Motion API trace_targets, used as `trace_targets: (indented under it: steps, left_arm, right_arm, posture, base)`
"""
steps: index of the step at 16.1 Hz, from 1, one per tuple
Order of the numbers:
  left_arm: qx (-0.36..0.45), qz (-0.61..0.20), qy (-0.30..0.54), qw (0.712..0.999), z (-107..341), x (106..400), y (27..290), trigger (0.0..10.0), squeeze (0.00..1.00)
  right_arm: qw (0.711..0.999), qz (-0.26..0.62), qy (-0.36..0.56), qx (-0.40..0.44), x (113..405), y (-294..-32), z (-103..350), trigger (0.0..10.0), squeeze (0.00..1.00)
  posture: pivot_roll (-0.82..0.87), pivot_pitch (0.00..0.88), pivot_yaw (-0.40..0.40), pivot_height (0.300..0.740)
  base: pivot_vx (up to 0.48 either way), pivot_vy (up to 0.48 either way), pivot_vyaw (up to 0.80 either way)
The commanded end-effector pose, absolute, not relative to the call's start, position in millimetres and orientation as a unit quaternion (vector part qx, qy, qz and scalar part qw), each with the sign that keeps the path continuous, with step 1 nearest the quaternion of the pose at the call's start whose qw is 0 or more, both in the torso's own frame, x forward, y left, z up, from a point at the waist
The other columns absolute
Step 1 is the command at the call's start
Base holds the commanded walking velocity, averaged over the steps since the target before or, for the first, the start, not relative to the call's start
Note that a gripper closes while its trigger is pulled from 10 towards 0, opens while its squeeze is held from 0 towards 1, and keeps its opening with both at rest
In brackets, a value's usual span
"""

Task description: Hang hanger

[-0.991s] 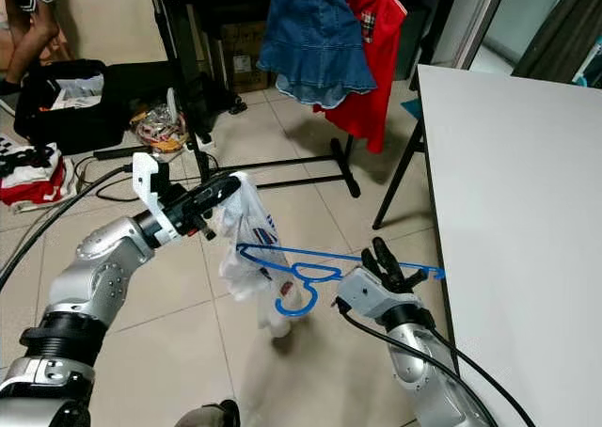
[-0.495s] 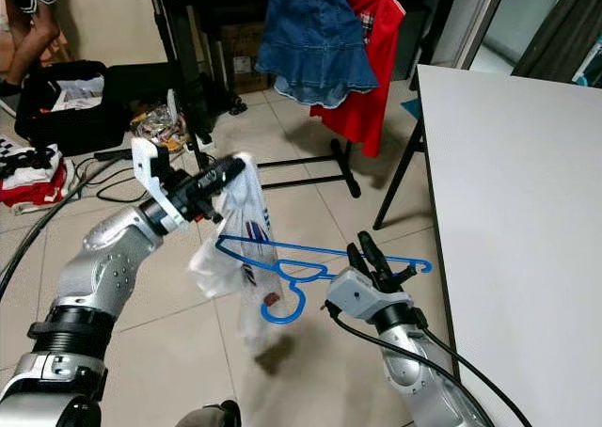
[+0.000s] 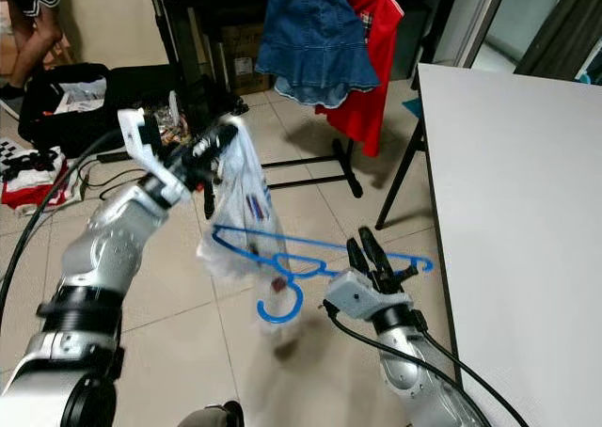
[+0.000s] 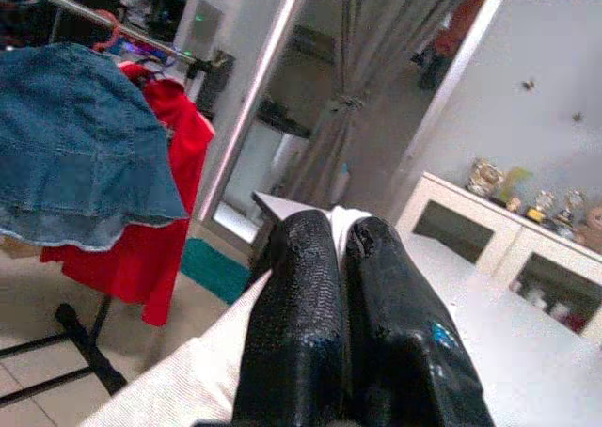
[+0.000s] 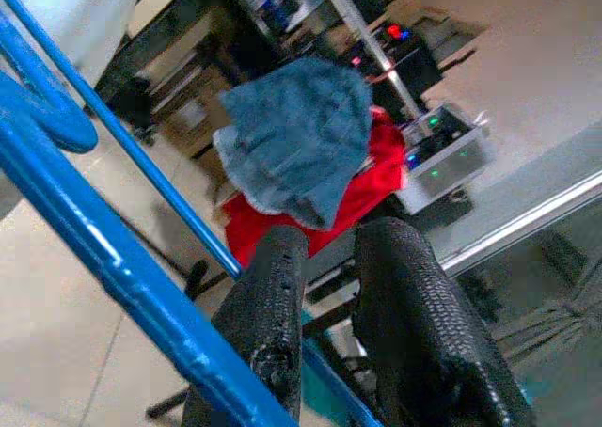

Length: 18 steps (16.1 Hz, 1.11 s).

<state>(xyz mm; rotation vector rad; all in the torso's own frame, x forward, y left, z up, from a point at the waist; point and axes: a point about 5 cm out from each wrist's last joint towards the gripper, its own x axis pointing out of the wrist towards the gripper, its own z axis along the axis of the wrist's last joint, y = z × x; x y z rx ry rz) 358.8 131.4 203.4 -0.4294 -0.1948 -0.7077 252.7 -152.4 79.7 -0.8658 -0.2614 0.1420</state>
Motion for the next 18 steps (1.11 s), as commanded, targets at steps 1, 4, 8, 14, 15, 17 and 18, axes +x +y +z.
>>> trace_targets:
  steps: [1, 4, 8, 14, 15, 17, 18]
  left_arm:
    - [-0.219, -0.33, -0.089, 0.914, 204, 362, 131, 10.0, 0.0]
    - [-0.234, -0.323, -0.083, 0.913, 204, 363, 125, 10.0, 0.0]
    - [-0.244, -0.307, -0.078, 0.917, 207, 369, 118, 10.0, 0.0]
    - [-0.226, -0.306, -0.075, 0.922, 201, 367, 121, 10.0, 0.0]
    - [-0.21, -0.308, -0.074, 0.925, 198, 365, 122, 10.0, 0.0]
    - [-0.15, -0.335, -0.071, 0.928, 188, 357, 121, 10.0, 0.0]
    - [-0.131, -0.347, -0.067, 0.926, 184, 353, 121, 10.0, 0.0]
  right_arm:
    - [0.895, 0.055, -0.146, -0.419, 253, -154, 86, 10.0, 0.0]
    - [0.889, 0.043, -0.168, -0.424, 252, -154, 92, 10.0, 0.0]
    - [0.875, 0.076, -0.209, -0.429, 247, -139, 96, 10.0, 0.0]
    - [0.887, 0.032, -0.166, -0.429, 251, -159, 89, 10.0, 0.0]
    - [0.892, 0.032, -0.151, -0.425, 251, -162, 86, 10.0, 0.0]
    - [0.906, 0.061, -0.1, -0.406, 251, -165, 73, 10.0, 0.0]
    - [0.913, 0.08, -0.08, -0.392, 249, -165, 68, 10.0, 0.0]
  posture:
    - [0.08, 0.105, 0.061, 0.74]
    - [0.08, 0.102, 0.064, 0.74]
    - [0.08, 0.103, 0.066, 0.74]
    - [0.07, 0.108, 0.071, 0.74]
    - [0.07, 0.108, 0.071, 0.74]
    - [0.08, 0.11, 0.068, 0.74]
    - [0.08, 0.113, 0.064, 0.74]
  base:
    - [0.0, 0.0, 0.0]
    - [0.0, 0.0, 0.0]
    - [0.0, 0.0, 0.0]
    - [0.0, 0.0, 0.0]
    - [0.0, 0.0, 0.0]
    - [0.0, 0.0, 0.0]
    - [0.0, 0.0, 0.0]
